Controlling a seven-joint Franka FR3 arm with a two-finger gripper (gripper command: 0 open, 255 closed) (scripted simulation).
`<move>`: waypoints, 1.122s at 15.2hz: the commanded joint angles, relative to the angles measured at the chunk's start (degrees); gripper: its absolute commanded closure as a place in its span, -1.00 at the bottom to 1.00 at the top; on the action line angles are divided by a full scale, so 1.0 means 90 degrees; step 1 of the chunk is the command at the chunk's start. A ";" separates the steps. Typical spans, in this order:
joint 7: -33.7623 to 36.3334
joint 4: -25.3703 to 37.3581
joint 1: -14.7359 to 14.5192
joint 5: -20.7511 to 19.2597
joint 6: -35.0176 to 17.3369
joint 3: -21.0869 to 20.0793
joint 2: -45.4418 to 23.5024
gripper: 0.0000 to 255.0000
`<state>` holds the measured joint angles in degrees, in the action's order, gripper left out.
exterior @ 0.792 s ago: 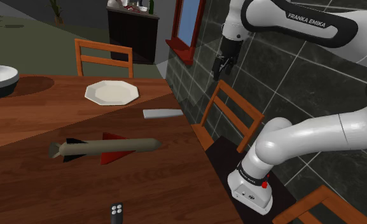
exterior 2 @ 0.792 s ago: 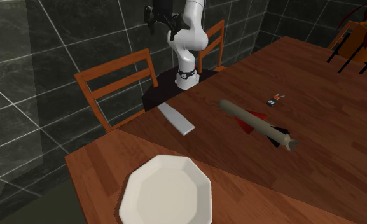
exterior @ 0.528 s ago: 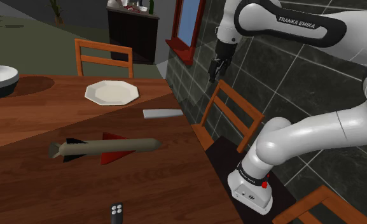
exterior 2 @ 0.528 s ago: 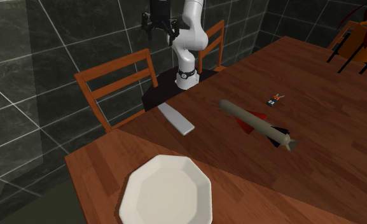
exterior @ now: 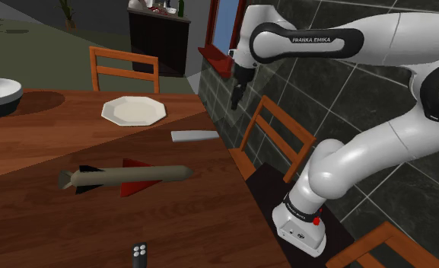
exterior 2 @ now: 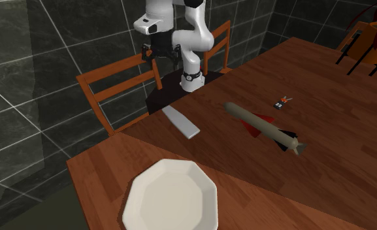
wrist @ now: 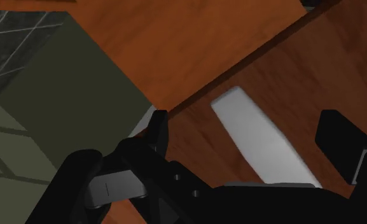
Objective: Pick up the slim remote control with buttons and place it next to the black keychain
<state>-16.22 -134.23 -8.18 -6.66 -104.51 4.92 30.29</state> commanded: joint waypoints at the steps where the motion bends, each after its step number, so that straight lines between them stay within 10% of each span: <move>1: -0.0475 -0.0040 -0.0172 0.0046 -0.0409 0.0089 -0.0350 -1.00; 17: -0.3574 0.0301 -0.1104 0.0765 -0.2589 0.0250 -0.2956 -1.00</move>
<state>-48.10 -131.07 -18.02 0.06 -126.67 7.21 4.37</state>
